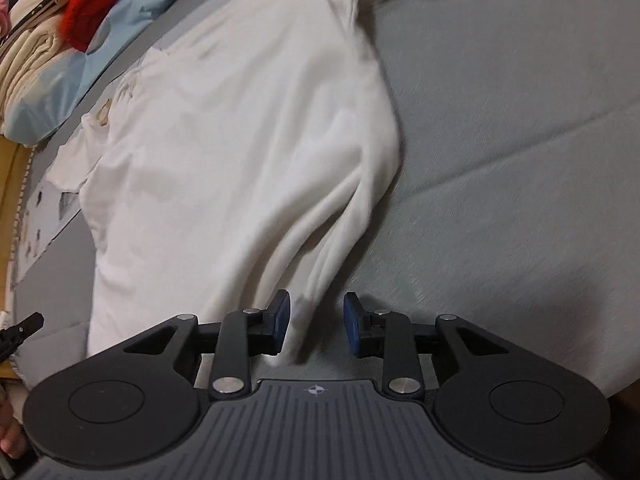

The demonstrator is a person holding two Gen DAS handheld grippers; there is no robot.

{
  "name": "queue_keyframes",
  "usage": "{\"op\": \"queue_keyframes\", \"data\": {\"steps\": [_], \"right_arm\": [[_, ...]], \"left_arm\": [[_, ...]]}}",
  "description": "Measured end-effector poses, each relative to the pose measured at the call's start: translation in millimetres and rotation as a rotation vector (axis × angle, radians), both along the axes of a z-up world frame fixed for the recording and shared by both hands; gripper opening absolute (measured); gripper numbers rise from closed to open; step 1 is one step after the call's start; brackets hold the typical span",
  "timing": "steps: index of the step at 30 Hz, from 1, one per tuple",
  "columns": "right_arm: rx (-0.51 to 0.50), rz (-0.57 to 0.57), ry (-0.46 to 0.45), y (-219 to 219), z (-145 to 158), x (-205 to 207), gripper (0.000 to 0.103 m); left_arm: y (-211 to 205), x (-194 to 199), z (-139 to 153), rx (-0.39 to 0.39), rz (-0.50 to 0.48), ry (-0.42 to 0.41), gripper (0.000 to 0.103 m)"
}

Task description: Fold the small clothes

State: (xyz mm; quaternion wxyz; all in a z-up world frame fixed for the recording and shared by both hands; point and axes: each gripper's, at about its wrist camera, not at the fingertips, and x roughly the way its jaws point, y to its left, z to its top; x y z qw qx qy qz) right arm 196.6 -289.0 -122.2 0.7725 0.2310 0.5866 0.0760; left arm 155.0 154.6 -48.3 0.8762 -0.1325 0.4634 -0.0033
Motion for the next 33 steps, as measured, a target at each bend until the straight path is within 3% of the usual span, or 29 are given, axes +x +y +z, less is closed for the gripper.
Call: {"op": "queue_keyframes", "data": {"steps": [2, 5, 8, 12, 15, 18, 23, 26, 31, 32, 33], "right_arm": [[-0.015, 0.035, -0.002, 5.2, -2.0, 0.4, 0.031], [-0.043, 0.084, -0.038, 5.5, 4.5, -4.2, 0.005], [0.000, 0.086, -0.094, -17.1, 25.8, -9.9, 0.004], [-0.048, 0.108, -0.109, -65.3, 50.1, -28.7, 0.004], [-0.209, 0.067, -0.057, -102.5, 44.4, -44.1, 0.004], [-0.156, -0.016, -0.041, -125.1, 37.8, -50.5, 0.005], [-0.136, -0.005, -0.068, -113.0, 35.6, -48.0, 0.008], [-0.173, 0.003, -0.059, -104.3, 31.7, -39.9, 0.028], [-0.261, 0.027, -0.004, -95.1, 17.5, -35.1, 0.029], [-0.275, 0.040, -0.011, -92.8, 17.5, -34.8, 0.028], [-0.284, 0.053, -0.015, -91.2, 16.9, -35.6, 0.028]], "left_arm": [[-3.3, 1.2, 0.8, 0.003, -0.014, 0.007, 0.013], [-14.1, 5.2, -5.0, 0.051, -0.041, 0.047, 0.013], [-16.3, 10.2, -12.7, 0.061, -0.054, 0.065, 0.013], [-18.0, 14.5, -19.3, 0.066, -0.057, 0.090, 0.013], [-21.1, 20.9, -27.8, 0.081, -0.058, 0.134, 0.015], [-23.5, 26.9, -35.9, 0.081, -0.062, 0.178, 0.025], [-29.0, 28.9, -47.2, 0.051, -0.087, 0.238, 0.031], [-31.1, 26.9, -53.9, 0.039, -0.107, 0.275, 0.031], [-37.3, 22.1, -70.7, 0.073, -0.152, 0.369, 0.031], [-40.4, 20.3, -74.7, 0.084, -0.173, 0.392, 0.027], [-43.7, 17.5, -76.9, 0.098, -0.194, 0.400, 0.016]]}}
